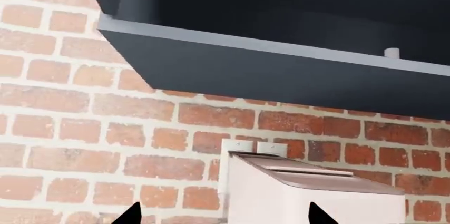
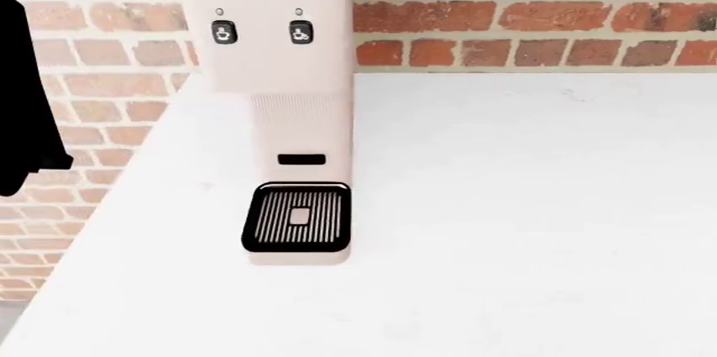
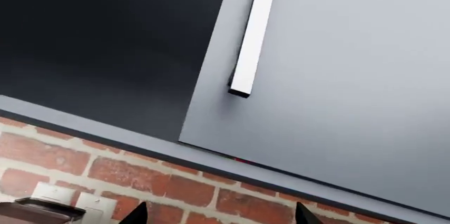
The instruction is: Pick and place the shaker into the drawer. Then close the cabinet.
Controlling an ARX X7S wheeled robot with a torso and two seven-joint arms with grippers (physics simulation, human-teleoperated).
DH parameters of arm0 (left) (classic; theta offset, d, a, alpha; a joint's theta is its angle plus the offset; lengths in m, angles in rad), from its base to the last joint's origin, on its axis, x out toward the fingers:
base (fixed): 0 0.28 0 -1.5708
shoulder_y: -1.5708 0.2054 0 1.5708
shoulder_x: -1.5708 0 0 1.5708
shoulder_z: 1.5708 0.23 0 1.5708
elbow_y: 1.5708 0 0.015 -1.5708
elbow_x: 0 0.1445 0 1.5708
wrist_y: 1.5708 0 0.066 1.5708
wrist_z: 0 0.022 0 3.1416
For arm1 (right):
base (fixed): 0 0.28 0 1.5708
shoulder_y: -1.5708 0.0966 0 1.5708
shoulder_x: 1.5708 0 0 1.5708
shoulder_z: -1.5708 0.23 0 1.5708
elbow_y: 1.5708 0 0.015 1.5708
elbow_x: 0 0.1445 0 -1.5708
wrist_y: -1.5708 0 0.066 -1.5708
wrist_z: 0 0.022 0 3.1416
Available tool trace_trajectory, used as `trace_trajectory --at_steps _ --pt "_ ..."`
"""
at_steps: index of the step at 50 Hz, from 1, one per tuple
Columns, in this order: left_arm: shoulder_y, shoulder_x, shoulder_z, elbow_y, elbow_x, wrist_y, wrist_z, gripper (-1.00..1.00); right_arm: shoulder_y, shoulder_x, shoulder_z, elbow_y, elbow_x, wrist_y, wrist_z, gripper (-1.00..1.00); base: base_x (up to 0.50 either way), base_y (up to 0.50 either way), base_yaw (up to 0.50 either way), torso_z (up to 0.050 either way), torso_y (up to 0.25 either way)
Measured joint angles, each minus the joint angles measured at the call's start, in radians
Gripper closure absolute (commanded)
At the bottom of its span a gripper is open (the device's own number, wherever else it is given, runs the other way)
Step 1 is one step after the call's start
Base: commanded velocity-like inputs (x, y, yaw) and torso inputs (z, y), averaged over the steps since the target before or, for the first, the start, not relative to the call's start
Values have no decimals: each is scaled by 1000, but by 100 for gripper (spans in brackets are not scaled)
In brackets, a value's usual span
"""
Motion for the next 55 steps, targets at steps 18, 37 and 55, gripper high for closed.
trace_trajectory --at_steps 18,37,55 --pt "12 -2 -12 5 -1 0 6 -100 -5 9 -12 -14 -8 -22 -13 -100 233 361 0 0 0" --pt "17 -3 -26 3 8 0 15 -100 3 19 -20 -10 -16 -45 -14 -100 0 0 0 0 0" --pt "-136 -327 -47 -213 84 142 56 -100 57 28 -53 27 -16 -52 -9 -100 0 0 0 1 0"
